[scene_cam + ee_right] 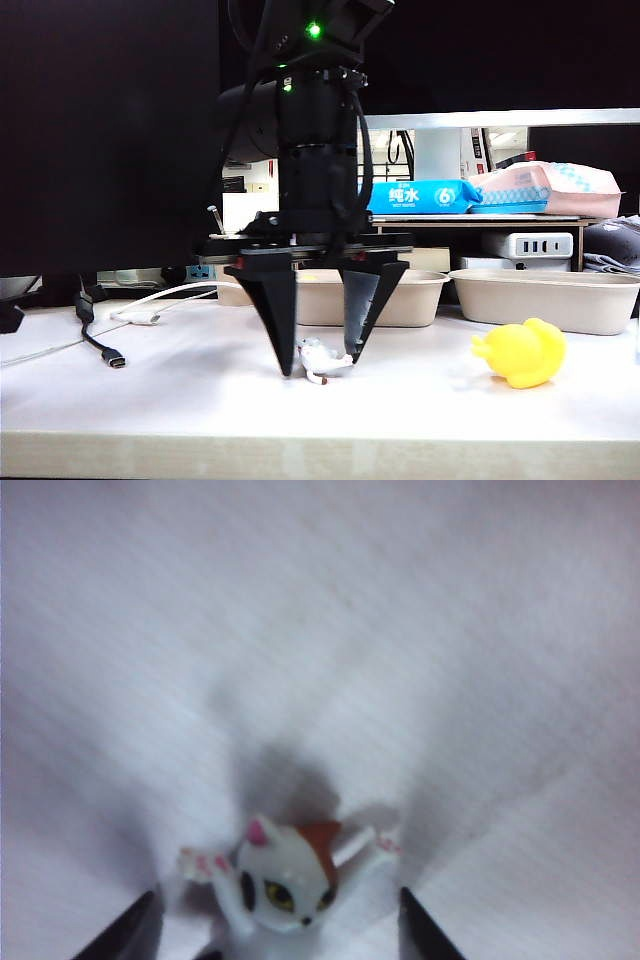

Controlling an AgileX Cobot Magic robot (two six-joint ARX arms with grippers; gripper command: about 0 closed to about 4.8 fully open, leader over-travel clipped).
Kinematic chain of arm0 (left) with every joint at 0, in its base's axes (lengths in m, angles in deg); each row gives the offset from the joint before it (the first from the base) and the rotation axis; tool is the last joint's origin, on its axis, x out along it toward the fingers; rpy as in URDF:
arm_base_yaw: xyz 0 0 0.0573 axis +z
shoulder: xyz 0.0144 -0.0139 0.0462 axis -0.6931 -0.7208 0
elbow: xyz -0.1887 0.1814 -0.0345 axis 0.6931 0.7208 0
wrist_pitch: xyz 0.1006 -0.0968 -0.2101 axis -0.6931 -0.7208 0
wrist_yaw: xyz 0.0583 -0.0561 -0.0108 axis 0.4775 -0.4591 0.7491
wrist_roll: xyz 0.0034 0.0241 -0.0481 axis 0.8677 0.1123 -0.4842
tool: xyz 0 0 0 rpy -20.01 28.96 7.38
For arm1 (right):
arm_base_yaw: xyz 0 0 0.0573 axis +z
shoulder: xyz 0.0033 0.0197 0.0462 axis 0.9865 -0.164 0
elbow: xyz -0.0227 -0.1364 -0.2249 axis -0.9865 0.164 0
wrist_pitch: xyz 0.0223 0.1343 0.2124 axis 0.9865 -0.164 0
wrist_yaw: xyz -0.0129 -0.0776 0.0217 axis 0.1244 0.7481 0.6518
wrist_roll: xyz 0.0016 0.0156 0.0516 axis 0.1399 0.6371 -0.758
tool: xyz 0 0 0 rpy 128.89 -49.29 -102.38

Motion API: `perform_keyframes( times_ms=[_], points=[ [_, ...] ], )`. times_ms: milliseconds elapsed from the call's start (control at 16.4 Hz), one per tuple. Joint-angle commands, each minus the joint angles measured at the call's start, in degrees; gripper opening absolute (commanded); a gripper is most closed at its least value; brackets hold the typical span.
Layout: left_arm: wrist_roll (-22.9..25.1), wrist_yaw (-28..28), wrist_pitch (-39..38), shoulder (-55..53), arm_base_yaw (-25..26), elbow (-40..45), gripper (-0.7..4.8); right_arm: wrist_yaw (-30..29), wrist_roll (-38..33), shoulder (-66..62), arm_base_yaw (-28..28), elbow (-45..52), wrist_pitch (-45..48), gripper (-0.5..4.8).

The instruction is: Put the dolls with similar colors into the same paper box, while dolls with different colors go into separate paper boxes.

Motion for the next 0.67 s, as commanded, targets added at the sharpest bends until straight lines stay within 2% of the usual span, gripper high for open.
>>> perform_keyframes(
  times_ms=[61, 183, 305, 427, 671],
  points=[
    [0.22, -0.02, 0.35, 0.17, 0.02, -0.04, -0.05, -0.31, -0.55, 0.33, 0.24, -0.2, 0.22, 2.29],
    [0.24, -0.02, 0.35, 0.46, 0.0, -0.04, -0.05, -0.22, -0.52, 0.26, 0.24, -0.17, 0.52, 2.28],
    [0.22, -0.02, 0.35, 0.5, 0.02, -0.04, -0.05, -0.22, -0.52, 0.22, 0.24, -0.17, 1.25, 1.51],
    [0.22, -0.02, 0.33, 1.11, 0.02, -0.04, -0.05, -0.22, -0.5, 0.22, 0.24, -0.17, 1.44, 1.06],
    [0.22, -0.02, 0.26, 2.14, 0.02, -0.04, -0.05, -0.2, -0.44, 0.22, 0.22, -0.17, 1.79, 0.71]
  ],
)
